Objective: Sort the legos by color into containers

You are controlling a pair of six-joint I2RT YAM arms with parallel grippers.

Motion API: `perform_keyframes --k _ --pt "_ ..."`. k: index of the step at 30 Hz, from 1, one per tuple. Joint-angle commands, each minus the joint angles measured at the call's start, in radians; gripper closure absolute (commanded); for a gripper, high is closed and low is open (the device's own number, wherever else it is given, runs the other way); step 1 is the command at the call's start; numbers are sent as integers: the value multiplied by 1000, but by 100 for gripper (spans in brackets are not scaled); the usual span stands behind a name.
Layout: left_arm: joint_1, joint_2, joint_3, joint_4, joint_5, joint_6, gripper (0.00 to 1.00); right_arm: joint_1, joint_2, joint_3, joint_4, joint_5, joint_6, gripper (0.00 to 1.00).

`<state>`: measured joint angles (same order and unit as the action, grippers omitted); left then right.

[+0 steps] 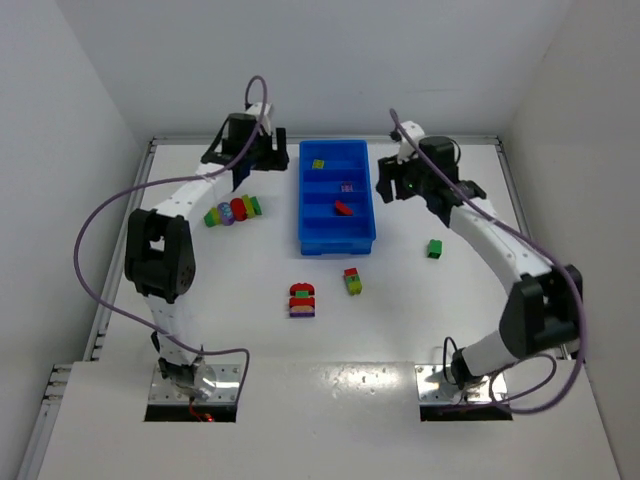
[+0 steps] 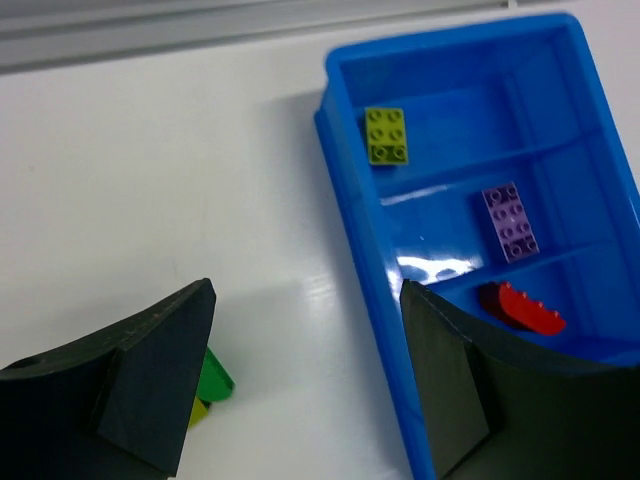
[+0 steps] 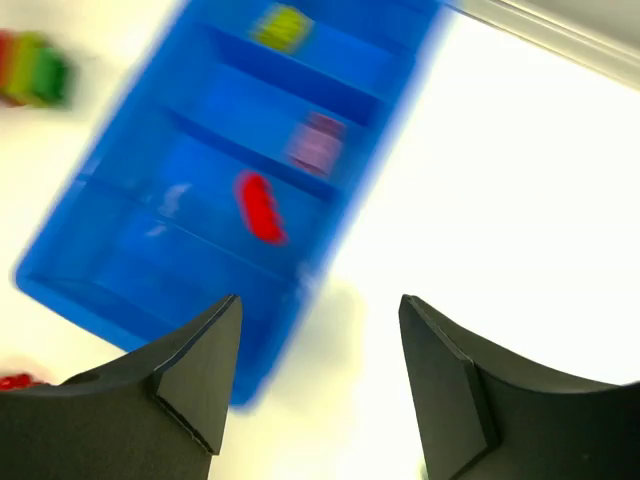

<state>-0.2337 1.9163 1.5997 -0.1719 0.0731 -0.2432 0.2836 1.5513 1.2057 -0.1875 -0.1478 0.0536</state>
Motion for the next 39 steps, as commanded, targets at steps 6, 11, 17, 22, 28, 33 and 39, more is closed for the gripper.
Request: perform_keyframes --k 6,11,17,22,28,33,39 --pt "-138 -128 -96 34 -234 -94 19 -63 -120 -233 -322 407 245 40" --pt "-188 -148 -125 34 -243 -103 19 -113 -99 -259 -310 383 278 43" --pt "-197 -148 -126 43 -243 -103 19 -181 30 -178 -309 401 351 46" --pt "-197 -138 -126 43 -253 -94 19 -228 130 -97 -320 361 420 46" --pt "-197 -129 -116 43 -253 -85 19 -273 240 -8 -352 315 442 46" --pt "-177 -120 -116 43 -243 -85 19 -282 279 14 -363 306 451 48" --pt "-168 -100 -98 43 -234 -76 19 -282 308 14 -372 306 442 49"
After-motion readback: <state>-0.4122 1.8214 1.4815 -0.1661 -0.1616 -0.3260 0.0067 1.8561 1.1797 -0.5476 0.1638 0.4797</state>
